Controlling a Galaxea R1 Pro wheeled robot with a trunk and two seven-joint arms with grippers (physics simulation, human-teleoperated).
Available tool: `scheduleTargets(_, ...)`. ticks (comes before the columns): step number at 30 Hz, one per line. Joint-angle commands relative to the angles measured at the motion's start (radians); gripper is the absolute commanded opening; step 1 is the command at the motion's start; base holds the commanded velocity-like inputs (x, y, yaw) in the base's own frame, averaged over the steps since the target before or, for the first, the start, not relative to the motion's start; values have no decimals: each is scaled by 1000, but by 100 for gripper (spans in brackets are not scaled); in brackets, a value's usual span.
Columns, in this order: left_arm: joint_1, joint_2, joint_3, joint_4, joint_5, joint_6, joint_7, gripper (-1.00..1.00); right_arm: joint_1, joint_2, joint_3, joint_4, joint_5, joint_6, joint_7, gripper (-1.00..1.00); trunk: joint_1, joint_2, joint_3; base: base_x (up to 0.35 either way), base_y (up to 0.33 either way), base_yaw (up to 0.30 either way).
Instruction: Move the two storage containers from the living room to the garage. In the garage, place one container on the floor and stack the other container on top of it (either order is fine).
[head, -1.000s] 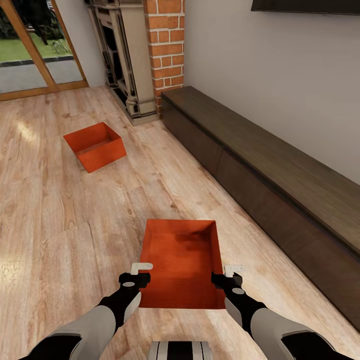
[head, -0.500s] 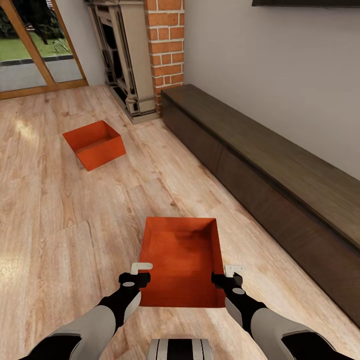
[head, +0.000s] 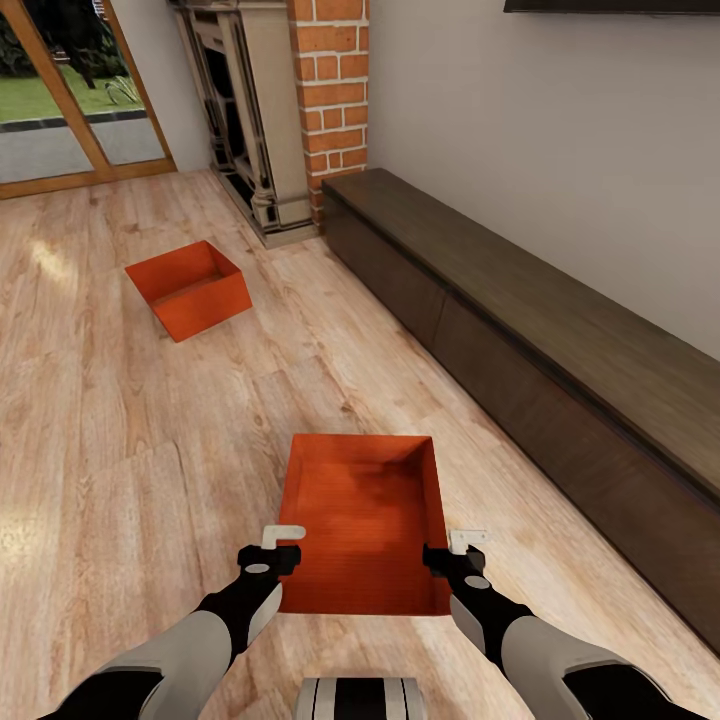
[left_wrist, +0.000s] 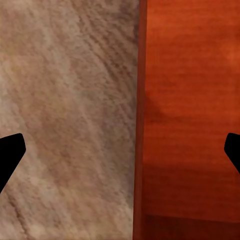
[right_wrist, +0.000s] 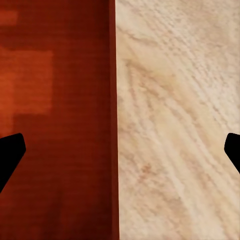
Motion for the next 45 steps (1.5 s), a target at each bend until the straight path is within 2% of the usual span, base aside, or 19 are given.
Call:
scheduleTargets(1,0,-1,3,1,-10,-1,4,100,-1,0,8,1,-8,-3,-4,100,0,0,-1,0,0,0)
scheduleTargets(7,0,-3,3,-2,-10,-1,21,100,-1,0,8,1,-8,-3,-4,100,0,0,-1,0,0,0)
scheduleTargets(9,0,-4,2,-2,-11,-1,66,100,-1,0,8,1,-8,-3,-4,100,0,0,-1,0,0,0)
scheduleTargets(11,0,-5,2,-2,-11,-2,81,100,-1,0,8,1,-8,-3,-4,100,0,0,-1,0,0,0)
scheduleTargets(22,0,-4,3,-1,-9,-1,97,100,-1,0,8,1,-8,-2,-4,100,0,0,-1,0,0,0)
scheduleTargets(23,0,-4,3,0,-9,-1,97,-100,-1,0,8,1,-8,-2,-4,-100,0,0,-1,0,0,0)
scheduleTargets(45,0,-6,3,1,-9,0,97,-100,-1,0,8,1,-8,-3,-4,-100,0,0,-1,0,0,0)
